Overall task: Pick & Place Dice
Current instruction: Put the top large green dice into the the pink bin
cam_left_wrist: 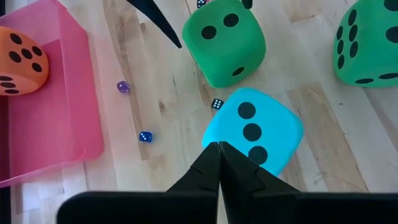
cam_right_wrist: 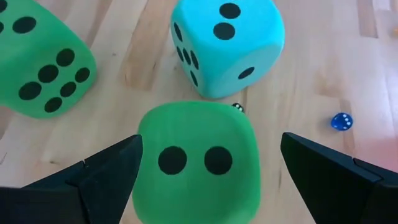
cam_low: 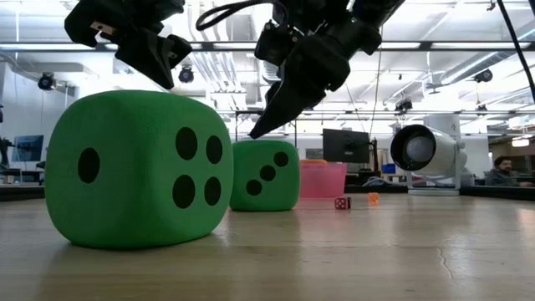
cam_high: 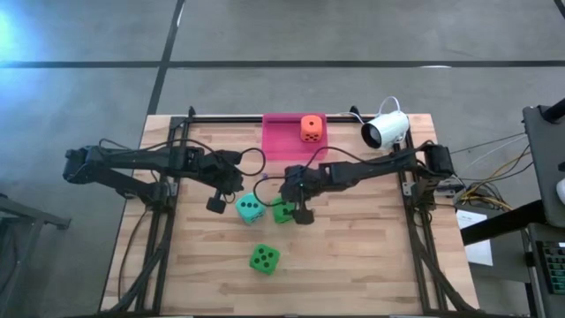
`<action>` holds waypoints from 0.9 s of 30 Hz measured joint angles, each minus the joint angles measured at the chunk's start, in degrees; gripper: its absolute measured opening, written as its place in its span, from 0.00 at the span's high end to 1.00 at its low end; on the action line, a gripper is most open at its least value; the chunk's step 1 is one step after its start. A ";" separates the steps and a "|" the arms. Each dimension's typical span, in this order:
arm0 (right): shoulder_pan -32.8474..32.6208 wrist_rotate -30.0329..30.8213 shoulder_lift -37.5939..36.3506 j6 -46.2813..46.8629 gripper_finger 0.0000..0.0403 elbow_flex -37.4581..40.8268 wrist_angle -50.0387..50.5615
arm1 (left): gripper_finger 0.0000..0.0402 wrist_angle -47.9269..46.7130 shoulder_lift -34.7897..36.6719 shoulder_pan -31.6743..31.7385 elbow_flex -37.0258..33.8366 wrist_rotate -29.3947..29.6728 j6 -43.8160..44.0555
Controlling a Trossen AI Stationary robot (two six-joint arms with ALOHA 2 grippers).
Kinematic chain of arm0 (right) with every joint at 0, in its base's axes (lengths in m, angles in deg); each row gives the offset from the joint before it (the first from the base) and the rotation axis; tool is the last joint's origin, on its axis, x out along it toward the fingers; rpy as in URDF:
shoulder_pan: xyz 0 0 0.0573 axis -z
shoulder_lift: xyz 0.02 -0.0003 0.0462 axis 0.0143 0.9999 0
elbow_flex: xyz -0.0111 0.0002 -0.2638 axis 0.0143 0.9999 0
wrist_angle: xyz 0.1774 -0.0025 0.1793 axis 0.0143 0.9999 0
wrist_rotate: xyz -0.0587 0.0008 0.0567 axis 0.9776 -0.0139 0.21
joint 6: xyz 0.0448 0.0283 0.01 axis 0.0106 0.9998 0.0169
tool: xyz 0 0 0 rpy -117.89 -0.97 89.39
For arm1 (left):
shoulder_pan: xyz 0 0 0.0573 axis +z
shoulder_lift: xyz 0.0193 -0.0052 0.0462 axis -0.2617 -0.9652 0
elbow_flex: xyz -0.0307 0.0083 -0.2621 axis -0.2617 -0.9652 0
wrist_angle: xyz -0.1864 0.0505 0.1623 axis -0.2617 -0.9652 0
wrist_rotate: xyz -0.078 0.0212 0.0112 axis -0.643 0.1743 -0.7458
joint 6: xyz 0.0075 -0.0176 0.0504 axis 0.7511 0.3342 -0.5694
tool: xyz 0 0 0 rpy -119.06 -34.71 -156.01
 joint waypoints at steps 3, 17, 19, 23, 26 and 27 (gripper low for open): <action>-0.11 -0.03 1.34 0.63 0.06 0.01 -0.78 | 0.98 -0.02 0.00 0.00 0.00 0.00 0.00; -0.25 0.02 2.22 0.53 0.06 -0.15 -1.01 | 0.98 -0.01 0.02 0.00 0.00 0.00 -0.04; -0.36 0.36 1.56 0.33 0.06 -0.09 -0.60 | 0.98 0.00 0.02 0.00 0.00 0.00 -0.04; -1.28 0.46 0.87 0.59 0.06 -0.07 0.08 | 0.98 0.00 0.02 0.00 0.00 0.00 -0.07; -2.22 0.22 0.68 0.28 0.06 -0.08 -0.35 | 0.98 0.01 0.02 0.00 0.02 0.00 -0.17; -2.40 0.17 0.63 0.24 0.06 -0.18 -0.22 | 0.98 -0.01 0.02 0.00 0.02 0.00 -0.17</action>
